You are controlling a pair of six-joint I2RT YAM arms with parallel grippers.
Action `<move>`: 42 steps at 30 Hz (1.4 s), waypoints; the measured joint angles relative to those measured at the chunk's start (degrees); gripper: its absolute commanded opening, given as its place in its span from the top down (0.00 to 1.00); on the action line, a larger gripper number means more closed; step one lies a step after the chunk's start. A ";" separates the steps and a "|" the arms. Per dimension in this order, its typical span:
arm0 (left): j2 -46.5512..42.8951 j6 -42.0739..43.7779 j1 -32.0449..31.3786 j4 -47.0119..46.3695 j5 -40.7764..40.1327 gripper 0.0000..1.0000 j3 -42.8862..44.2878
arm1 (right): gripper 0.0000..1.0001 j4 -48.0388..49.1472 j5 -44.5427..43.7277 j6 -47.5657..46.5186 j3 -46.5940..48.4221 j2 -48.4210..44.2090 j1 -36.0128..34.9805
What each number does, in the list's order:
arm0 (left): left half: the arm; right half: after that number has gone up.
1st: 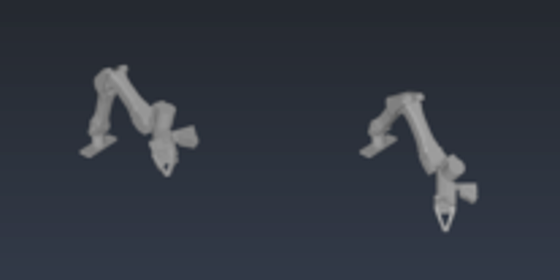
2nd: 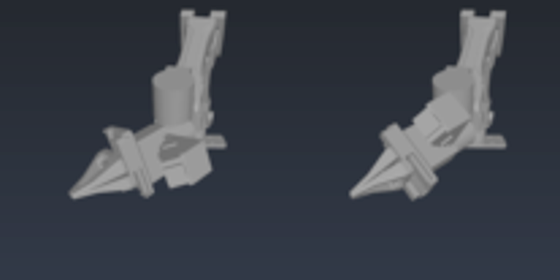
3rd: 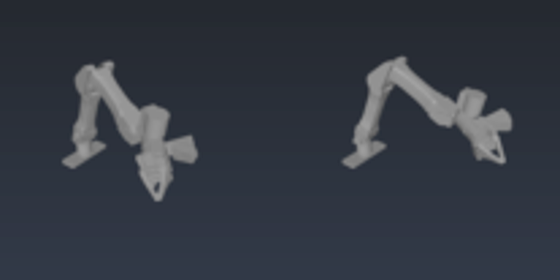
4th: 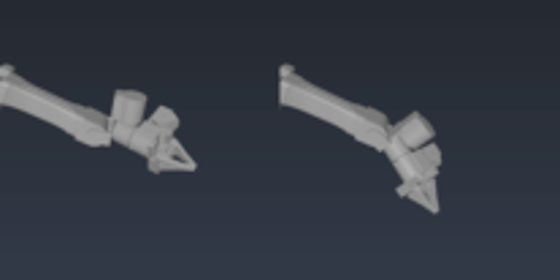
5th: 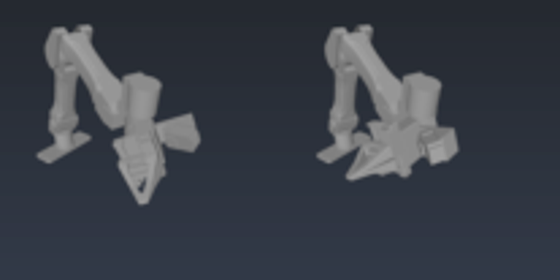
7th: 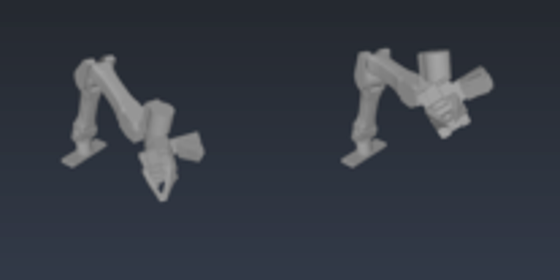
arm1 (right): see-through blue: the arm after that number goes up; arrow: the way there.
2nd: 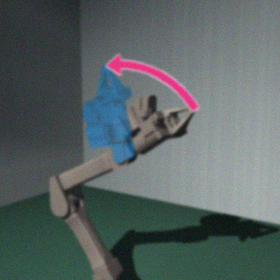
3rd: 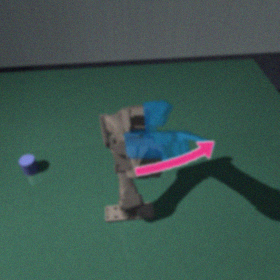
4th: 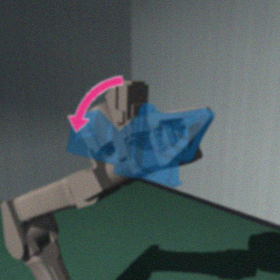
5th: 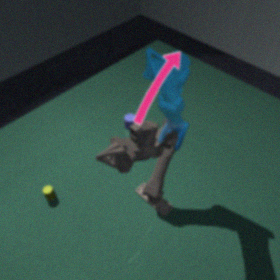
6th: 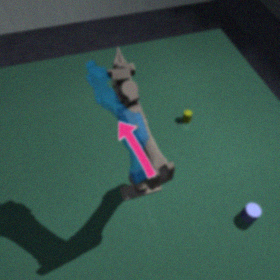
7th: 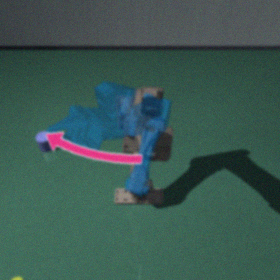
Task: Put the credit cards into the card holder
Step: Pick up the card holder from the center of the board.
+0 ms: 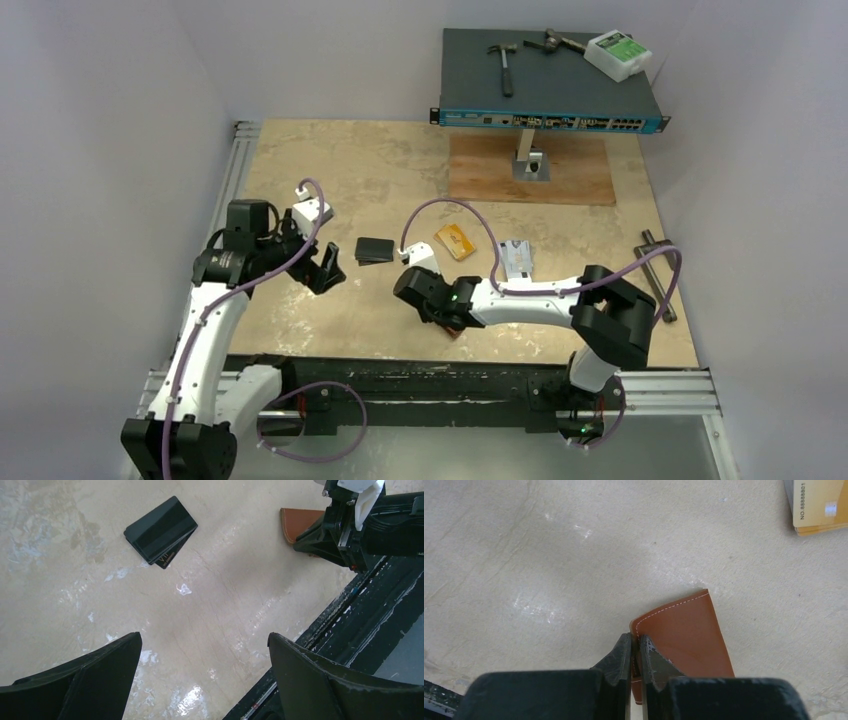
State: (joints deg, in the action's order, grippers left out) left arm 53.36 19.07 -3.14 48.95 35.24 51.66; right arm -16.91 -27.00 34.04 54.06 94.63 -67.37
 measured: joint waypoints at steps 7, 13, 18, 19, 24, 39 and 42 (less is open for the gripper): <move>-3.13 4.66 -1.53 -0.04 0.87 0.02 1.84 | 1.00 -3.37 1.31 -1.11 5.31 -1.53 0.35; -12.90 17.86 -2.73 -1.79 8.35 0.00 -5.38 | 1.00 -0.59 10.91 -2.89 7.02 -8.63 3.06; -16.48 26.23 -3.82 -2.12 16.09 0.00 -8.48 | 1.00 4.37 21.14 -5.29 6.36 -13.42 6.45; -15.54 26.88 -4.13 -2.45 17.40 0.00 -8.39 | 1.00 5.01 22.91 -5.86 6.29 -14.12 6.78; -9.68 27.04 -5.46 -4.76 21.62 0.00 -8.13 | 1.00 7.98 32.33 -8.57 6.29 -16.13 6.95; -6.47 30.03 -10.32 1.88 26.73 0.04 -3.34 | 1.00 11.06 52.33 -13.29 7.89 -16.79 6.91; -6.08 30.03 -10.45 3.61 26.82 0.14 -3.34 | 1.00 11.30 53.18 -13.75 8.41 -16.79 6.91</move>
State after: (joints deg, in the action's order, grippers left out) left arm 47.29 49.10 -13.58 52.56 62.06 48.31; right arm -5.61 26.17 20.29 62.48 77.84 -60.47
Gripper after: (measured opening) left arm 0.949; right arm 0.026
